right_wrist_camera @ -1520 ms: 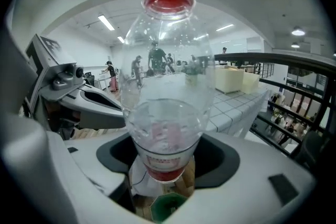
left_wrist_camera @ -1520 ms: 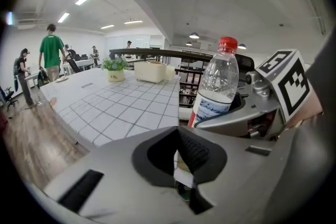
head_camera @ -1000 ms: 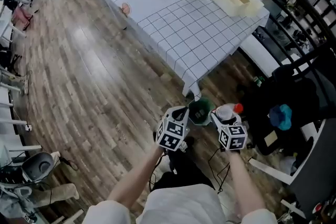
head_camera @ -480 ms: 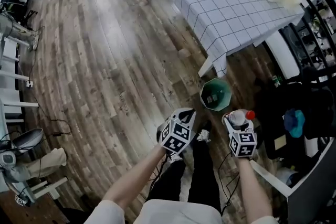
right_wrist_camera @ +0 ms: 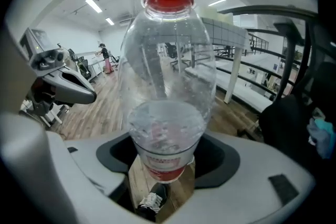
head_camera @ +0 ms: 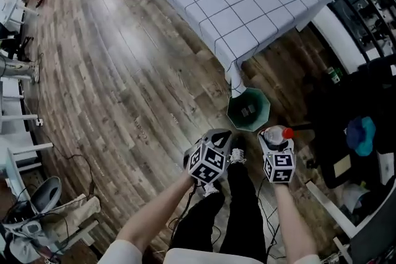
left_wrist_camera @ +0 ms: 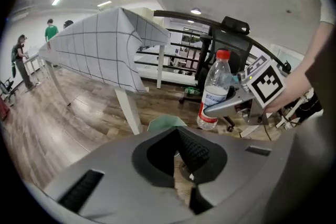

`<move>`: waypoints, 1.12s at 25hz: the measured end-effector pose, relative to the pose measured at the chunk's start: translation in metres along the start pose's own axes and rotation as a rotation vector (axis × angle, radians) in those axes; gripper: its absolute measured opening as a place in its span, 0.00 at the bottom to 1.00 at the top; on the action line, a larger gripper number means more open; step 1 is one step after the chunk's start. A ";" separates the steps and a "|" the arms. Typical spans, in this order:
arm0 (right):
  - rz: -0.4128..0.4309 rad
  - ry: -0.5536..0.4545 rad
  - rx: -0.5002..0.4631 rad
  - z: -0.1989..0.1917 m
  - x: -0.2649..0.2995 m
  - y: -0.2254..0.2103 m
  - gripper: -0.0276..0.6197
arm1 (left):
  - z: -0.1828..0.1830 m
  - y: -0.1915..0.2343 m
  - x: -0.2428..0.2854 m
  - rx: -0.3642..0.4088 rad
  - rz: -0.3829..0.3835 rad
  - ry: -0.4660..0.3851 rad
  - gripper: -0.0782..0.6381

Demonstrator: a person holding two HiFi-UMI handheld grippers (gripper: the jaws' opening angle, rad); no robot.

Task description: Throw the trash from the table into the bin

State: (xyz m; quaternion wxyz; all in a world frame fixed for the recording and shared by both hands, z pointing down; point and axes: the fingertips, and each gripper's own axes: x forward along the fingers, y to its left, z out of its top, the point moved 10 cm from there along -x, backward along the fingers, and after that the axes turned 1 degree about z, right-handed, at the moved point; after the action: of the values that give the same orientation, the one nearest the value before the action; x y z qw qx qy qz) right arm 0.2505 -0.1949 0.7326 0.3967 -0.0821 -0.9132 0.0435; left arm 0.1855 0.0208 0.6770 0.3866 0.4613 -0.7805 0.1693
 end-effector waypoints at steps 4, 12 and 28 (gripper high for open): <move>0.057 0.055 -0.002 -0.013 0.052 -0.004 0.56 | 0.006 0.007 0.052 -0.004 -0.030 0.021 0.14; 0.016 0.037 0.055 -0.050 0.139 -0.037 0.56 | -0.026 0.023 0.154 0.004 -0.060 0.075 0.14; 0.039 0.115 0.068 -0.098 0.229 -0.034 0.56 | -0.084 0.034 0.231 0.056 -0.066 0.011 0.14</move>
State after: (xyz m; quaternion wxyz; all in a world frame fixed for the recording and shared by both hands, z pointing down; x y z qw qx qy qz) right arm 0.1650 -0.1845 0.9685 0.4501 -0.0885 -0.8852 0.0773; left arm 0.1305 -0.0457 0.9102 0.3832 0.4964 -0.7577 0.1806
